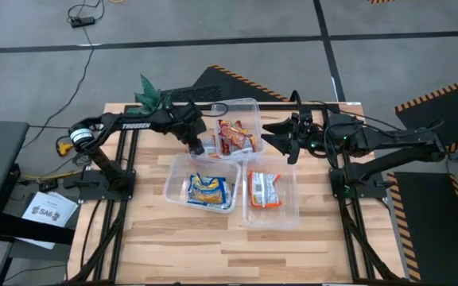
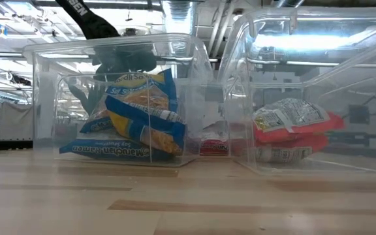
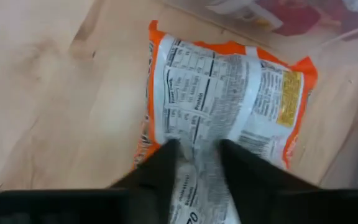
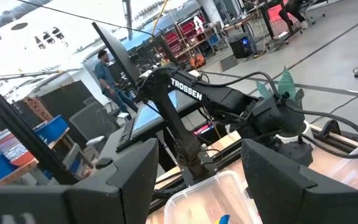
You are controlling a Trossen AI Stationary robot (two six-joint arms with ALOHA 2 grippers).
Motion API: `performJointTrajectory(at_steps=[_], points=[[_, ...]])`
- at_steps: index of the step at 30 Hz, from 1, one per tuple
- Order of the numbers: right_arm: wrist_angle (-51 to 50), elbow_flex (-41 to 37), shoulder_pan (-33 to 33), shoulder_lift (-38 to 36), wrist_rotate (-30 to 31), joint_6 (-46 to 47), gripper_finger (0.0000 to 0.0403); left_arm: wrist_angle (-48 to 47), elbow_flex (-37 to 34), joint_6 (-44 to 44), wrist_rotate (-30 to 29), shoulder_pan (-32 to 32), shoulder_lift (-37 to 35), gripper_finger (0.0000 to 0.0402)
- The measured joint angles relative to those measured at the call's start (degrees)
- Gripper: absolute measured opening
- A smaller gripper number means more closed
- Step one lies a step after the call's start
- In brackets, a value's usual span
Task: Sort Maruchan noodles
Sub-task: Put the orange noodle pack into the bottom right transparent bin
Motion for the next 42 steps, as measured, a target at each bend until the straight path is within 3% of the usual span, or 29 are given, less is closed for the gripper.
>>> performJointTrajectory(at_steps=[2, 5, 15, 24, 29, 36, 42], points=[[0.0, 0.0, 0.0, 0.0, 0.0, 0.0, 0.0253, 0.0, 0.0, 0.83, 0.31, -0.2, 0.0, 0.0033], [0.0, 0.0, 0.0, 0.0, 0.0, 0.02, 0.0253, 0.03, 0.0, 0.91, 0.93, -0.18, -0.05, 0.0006], [0.02, 0.0, 0.0, 0.0, -0.01, 0.04, 0.0253, -0.9, -0.09, 0.96, -0.98, 2.03, -9.86, 0.0], [0.15, 0.0, 0.0, 0.0, 0.0, 0.11, 0.0253, -5.64, -0.07, -0.37, -11.25, 2.51, -25.49, 0.0], [0.2, 0.0, 0.0, 0.0, -0.01, 0.11, 0.0253, -5.98, -0.07, -4.38, -10.21, 1.87, -35.0, 0.0], [0.21, 0.0, 0.0, 0.0, -0.02, 0.09, 0.0253, -0.36, -0.02, -13.27, -9.18, -6.98, -42.92, 0.0], [0.21, -0.02, 0.0, -0.02, -0.01, -0.06, 0.0253, 7.72, -0.02, -18.9, -15.54, -20.72, -40.04, 0.0]])
